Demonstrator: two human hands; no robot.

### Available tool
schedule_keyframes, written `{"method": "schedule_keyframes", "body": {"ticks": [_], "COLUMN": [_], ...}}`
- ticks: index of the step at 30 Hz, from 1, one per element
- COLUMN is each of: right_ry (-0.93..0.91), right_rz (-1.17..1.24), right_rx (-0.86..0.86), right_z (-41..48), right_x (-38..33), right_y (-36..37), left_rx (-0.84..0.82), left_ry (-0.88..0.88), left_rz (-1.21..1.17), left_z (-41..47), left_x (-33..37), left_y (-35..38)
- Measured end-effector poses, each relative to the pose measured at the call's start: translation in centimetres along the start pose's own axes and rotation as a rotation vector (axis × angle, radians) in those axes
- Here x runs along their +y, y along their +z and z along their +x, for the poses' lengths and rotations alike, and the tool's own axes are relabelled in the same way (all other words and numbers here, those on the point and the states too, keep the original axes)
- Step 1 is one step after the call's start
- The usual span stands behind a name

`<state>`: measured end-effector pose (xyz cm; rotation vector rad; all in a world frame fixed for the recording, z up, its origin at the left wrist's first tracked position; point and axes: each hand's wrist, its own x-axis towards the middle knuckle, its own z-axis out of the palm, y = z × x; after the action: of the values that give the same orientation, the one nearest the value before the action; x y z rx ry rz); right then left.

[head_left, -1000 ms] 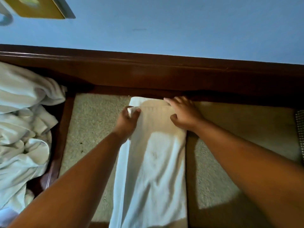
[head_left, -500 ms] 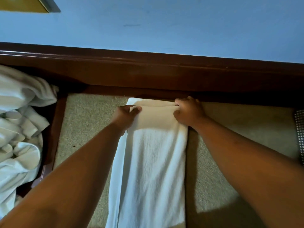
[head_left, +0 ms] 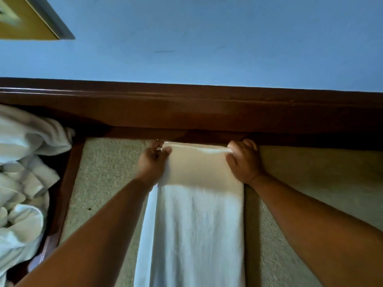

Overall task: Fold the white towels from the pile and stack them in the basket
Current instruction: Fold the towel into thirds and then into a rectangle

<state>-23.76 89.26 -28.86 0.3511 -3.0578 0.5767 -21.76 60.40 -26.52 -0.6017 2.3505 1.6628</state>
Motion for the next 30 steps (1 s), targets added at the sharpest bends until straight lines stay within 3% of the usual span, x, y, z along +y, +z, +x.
{"method": "schedule_keyframes", "body": {"ticks": [4, 12, 19, 21, 23, 25, 26, 28, 30], "right_ry": [0.004, 0.059, 0.242, 0.257, 0.181, 0.102, 0.096, 0.131, 0.202], "right_rz": [-0.015, 0.002, -0.031, -0.032, -0.025, 0.032, 0.044, 0.037, -0.016], "right_rx": [0.123, 0.167, -0.110, -0.014, 0.111, 0.036, -0.030, -0.112, -0.146], "right_z": [0.3, 0.5, 2.2, 0.8, -3.8, -10.7, -14.5, -21.4, -27.8], "right_x": [-0.2, 0.2, -2.4, -4.4, -7.3, -10.5, -11.8, -13.6, -15.1], "right_y": [0.9, 1.0, -1.6, -2.8, -2.7, -0.8, 0.2, 1.7, 2.4], "left_rx": [0.090, 0.189, 0.124, 0.226, 0.274, 0.060, -0.095, -0.298, -0.275], "left_ry": [-0.001, 0.092, -0.063, 0.128, 0.460, 0.682, 0.712, 0.663, 0.528], "left_rz": [0.021, 0.091, 0.346, 0.433, 0.484, 0.490, 0.556, 0.803, 0.970], "left_z": [1.7, 2.4, 2.9, -0.6, -6.8, -13.8, -17.2, -22.1, -25.3], "left_x": [-0.7, -1.8, 1.6, 2.4, 1.7, -1.3, -3.6, -9.0, -13.2], "left_y": [0.6, 1.6, -0.5, -1.1, -0.6, 0.5, 0.8, 0.3, -1.5]}}
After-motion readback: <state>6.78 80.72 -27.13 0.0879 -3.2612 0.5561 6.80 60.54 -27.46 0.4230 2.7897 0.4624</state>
